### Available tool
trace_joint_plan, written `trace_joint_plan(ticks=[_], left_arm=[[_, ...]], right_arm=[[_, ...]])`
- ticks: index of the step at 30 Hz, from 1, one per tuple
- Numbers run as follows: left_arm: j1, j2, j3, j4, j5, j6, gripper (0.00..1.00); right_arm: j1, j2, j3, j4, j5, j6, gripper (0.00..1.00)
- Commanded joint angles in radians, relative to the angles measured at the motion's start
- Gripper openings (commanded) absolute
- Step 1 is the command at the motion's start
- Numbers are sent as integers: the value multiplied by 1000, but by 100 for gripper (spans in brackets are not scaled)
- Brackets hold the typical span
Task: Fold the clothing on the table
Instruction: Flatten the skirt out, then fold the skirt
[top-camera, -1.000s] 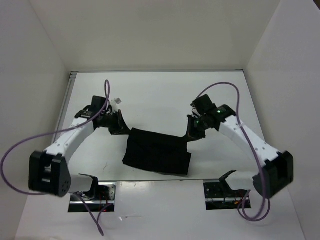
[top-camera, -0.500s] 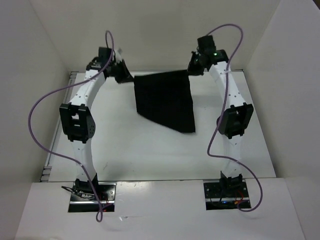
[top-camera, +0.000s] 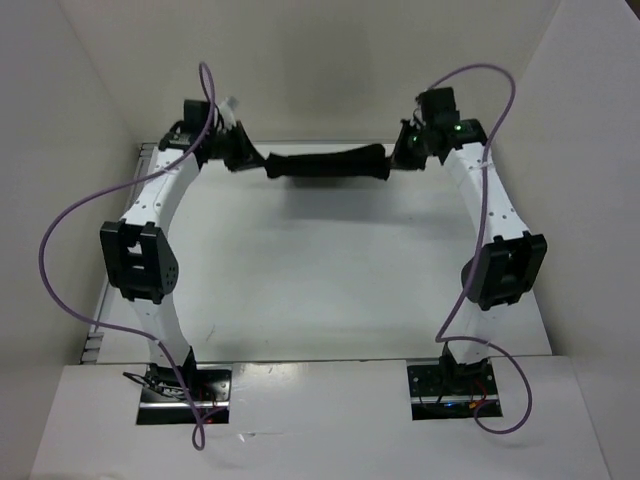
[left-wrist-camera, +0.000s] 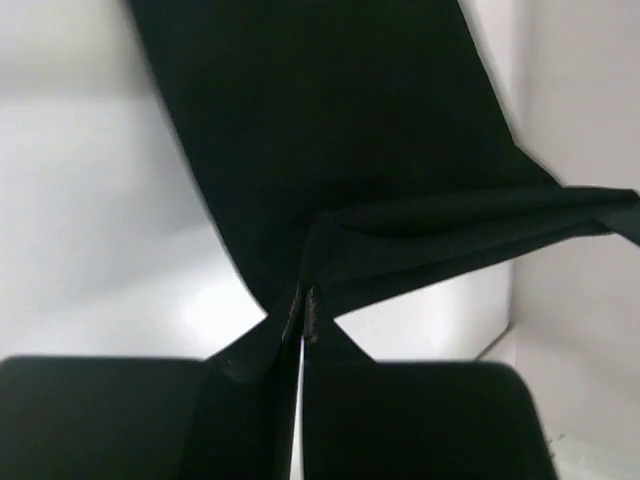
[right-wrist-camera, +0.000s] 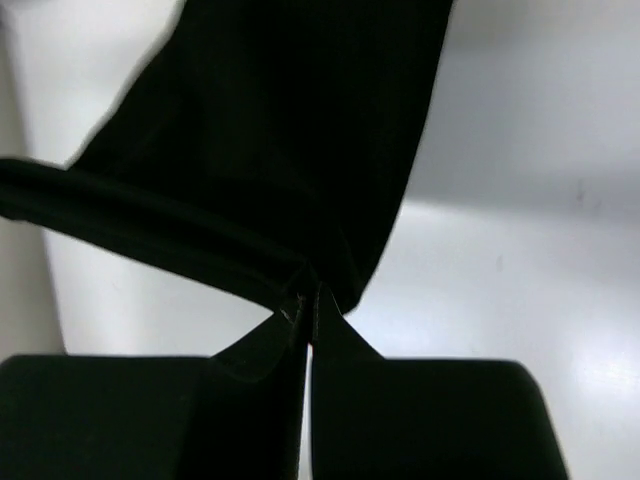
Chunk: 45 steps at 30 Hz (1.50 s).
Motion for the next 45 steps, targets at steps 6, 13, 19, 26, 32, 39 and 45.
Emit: trace_joint_plan(ticks=[6,13,19,26,32,39,45], left_arm=[[-9,-52,-772,291,-22,-58,0],[-47,-189,-1063,303,-22,-68,0],[-122,-327,-1195,265,-22,-107,0],[-153,-541,-1269,126,-57,-108,0],[-153,-690,-1122,30,-66,-158,0],[-153,-596,-981,65,-76,-158,0],[-153,-419,-837,159,-96,-167,0]], right_arm=[[78,-171,-752,186,-58,67,1],[219,-361,-1148,220,-124,255,5],[353,-479,-1228,156,-145,401,3],[460,-501,-1259,95,-164,461,3],[473,-535,-1183,35,-132,505,1],[424,-545,-1054,-70,-14,506,1],[277,-492,-934,-84,95,395,1]])
